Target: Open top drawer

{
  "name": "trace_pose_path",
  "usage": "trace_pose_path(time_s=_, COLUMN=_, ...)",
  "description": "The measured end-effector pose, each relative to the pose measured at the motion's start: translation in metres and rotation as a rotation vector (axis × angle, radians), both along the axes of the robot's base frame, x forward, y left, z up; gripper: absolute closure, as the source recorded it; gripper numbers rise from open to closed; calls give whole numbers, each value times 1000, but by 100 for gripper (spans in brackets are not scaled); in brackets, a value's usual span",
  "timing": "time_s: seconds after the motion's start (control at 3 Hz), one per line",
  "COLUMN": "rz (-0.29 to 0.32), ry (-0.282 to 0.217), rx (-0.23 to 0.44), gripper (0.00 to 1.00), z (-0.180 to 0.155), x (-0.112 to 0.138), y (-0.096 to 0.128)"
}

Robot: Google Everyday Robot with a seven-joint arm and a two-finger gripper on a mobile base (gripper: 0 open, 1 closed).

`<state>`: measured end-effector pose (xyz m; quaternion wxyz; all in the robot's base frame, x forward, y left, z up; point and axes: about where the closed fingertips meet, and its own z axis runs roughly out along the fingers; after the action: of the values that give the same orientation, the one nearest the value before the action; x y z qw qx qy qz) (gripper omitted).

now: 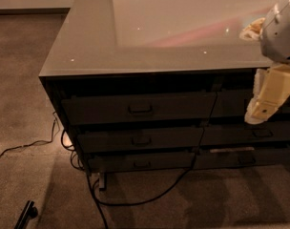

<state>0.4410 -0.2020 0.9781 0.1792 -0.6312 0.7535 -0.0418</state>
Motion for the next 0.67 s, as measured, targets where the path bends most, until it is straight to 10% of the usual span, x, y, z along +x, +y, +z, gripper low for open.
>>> trace_pose_path(time_s=0.67, rz=182, ry=-200, rx=-80, gripper=0, z=-2, x=1, y=43)
